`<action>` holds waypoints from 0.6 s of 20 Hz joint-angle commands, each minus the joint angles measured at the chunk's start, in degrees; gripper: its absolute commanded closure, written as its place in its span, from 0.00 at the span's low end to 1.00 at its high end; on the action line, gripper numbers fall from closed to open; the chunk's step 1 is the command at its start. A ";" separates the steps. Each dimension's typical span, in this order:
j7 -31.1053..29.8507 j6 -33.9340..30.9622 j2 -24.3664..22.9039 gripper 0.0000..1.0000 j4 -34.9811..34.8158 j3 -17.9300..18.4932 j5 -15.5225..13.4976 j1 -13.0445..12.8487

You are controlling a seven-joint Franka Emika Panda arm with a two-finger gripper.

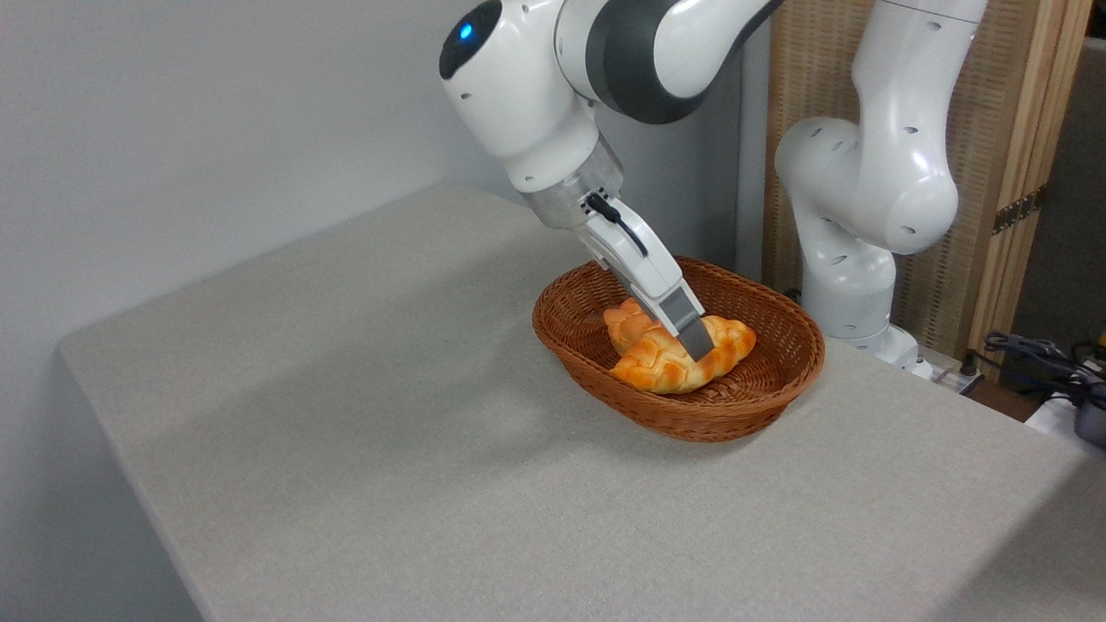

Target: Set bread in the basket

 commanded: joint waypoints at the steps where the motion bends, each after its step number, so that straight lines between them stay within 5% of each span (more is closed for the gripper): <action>1: 0.16 -0.07 2.57 0.00 10.71 0.35 -1.90 -0.40; 10: -4.94 1.07 18.92 0.00 41.14 5.54 -14.74 -0.05; 12: -5.21 2.03 19.37 0.00 41.34 2.22 -15.09 5.02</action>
